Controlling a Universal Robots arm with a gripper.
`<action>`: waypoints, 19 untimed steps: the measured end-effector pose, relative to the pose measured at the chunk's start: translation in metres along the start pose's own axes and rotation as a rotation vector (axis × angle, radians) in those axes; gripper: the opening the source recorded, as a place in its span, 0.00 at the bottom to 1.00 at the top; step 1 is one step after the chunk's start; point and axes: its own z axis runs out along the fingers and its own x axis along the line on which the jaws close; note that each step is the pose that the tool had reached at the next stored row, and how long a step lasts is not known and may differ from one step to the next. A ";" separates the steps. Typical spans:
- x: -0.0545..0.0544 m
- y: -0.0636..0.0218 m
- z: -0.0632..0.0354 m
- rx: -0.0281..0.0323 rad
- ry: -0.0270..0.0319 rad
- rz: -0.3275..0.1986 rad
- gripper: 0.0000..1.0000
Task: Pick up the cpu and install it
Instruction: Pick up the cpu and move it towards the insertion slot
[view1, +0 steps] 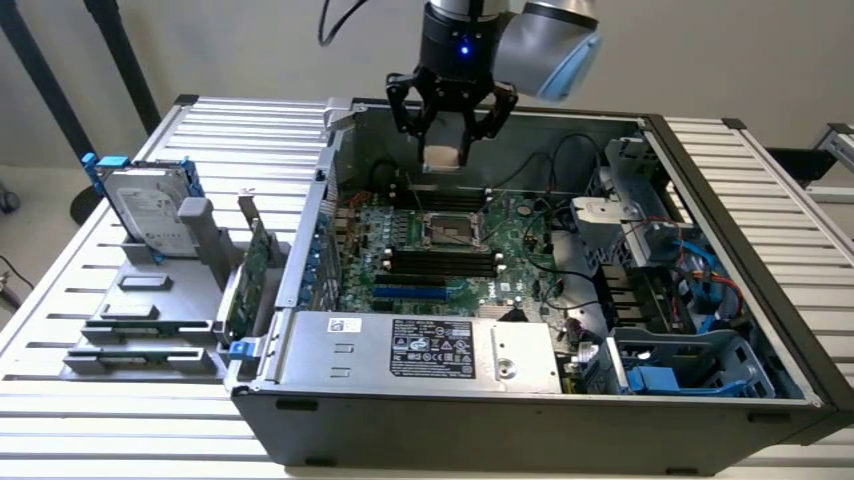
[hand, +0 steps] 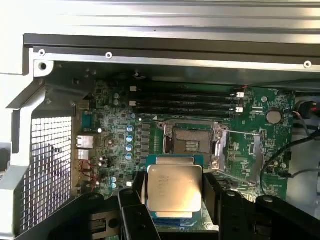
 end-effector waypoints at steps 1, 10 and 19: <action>-0.003 0.0010 0.0012 0.0000 0.0000 0.000 0.55; -0.018 0.0042 0.0154 -0.0004 -0.0002 0.005 0.55; -0.019 0.0078 0.0269 -0.0029 -0.0049 0.030 0.55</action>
